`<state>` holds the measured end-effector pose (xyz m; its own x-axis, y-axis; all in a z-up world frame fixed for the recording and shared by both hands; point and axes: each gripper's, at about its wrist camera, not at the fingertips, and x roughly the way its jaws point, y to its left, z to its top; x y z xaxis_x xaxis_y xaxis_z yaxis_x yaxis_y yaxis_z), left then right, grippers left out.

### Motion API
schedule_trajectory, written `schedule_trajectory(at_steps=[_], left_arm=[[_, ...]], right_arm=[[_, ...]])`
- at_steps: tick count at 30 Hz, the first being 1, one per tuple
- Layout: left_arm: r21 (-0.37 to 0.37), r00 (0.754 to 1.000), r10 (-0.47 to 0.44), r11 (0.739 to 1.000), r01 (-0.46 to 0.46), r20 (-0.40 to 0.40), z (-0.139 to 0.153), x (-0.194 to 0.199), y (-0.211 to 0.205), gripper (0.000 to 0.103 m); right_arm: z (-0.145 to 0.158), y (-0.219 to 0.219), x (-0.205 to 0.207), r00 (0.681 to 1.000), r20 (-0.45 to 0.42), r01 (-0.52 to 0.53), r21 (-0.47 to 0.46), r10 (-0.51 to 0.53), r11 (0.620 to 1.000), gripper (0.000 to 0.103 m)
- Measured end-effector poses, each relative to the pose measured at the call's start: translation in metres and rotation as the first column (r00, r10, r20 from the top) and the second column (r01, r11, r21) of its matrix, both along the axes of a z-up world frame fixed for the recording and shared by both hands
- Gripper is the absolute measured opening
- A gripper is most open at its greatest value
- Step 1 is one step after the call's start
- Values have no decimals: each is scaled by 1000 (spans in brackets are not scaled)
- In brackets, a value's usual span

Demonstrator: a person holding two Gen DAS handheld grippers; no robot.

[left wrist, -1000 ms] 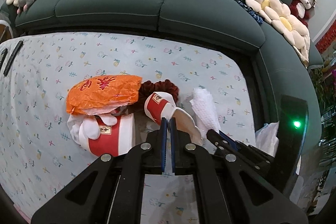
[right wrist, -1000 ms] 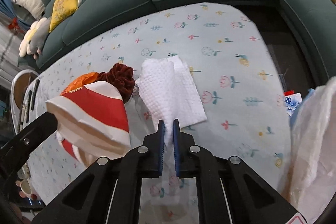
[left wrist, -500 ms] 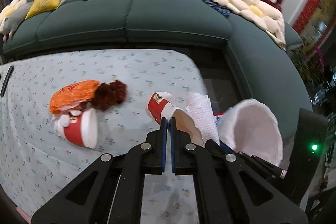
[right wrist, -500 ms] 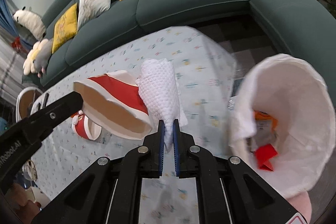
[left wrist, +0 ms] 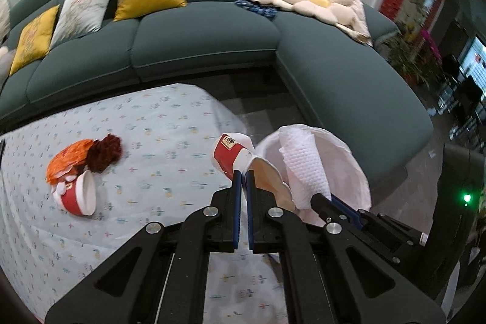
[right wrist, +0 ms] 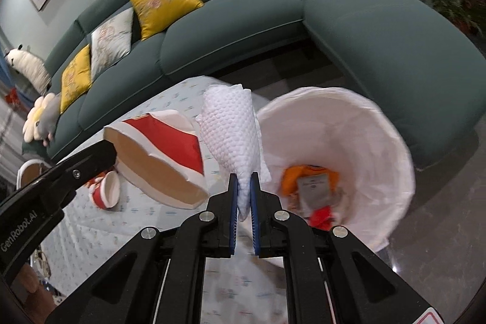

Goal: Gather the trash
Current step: 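Carry the cup and towel over the white bin and open both tools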

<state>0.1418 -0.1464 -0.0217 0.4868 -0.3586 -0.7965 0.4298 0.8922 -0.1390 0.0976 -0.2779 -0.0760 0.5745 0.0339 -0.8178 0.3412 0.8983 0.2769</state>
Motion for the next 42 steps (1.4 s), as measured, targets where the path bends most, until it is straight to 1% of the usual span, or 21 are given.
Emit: schedule_trajectory(at_steps=[4, 7, 11, 13, 20, 27, 42], left_arm=[[12, 999, -50, 999, 49, 6, 0, -10, -24, 3], [27, 997, -75, 997, 75, 5, -4, -13, -40, 3], [35, 995, -96, 995, 97, -9, -10, -15, -57, 3], [41, 994, -105, 994, 106, -13, -13, -16, -63, 3], [32, 991, -123, 992, 124, -44, -23, -11, -79, 3], [18, 989, -123, 992, 125, -81, -34, -2, -86, 3], [48, 985, -123, 990, 130, -120, -59, 10, -96, 3]], right_arm=[[1, -22, -13, 999, -20, 38, -68, -39, 997, 8], [0, -35, -18, 996, -51, 60, -144, -68, 988, 8], [-4, -49, -22, 993, -82, 70, -208, -89, 976, 8], [-5, -56, -25, 991, -93, 74, -225, -97, 972, 8], [-10, -69, -29, 988, -118, 70, -255, -102, 964, 8], [-18, -71, -26, 985, -144, 59, -253, -97, 966, 8], [-30, -76, -16, 980, -177, 47, -258, -95, 965, 8]])
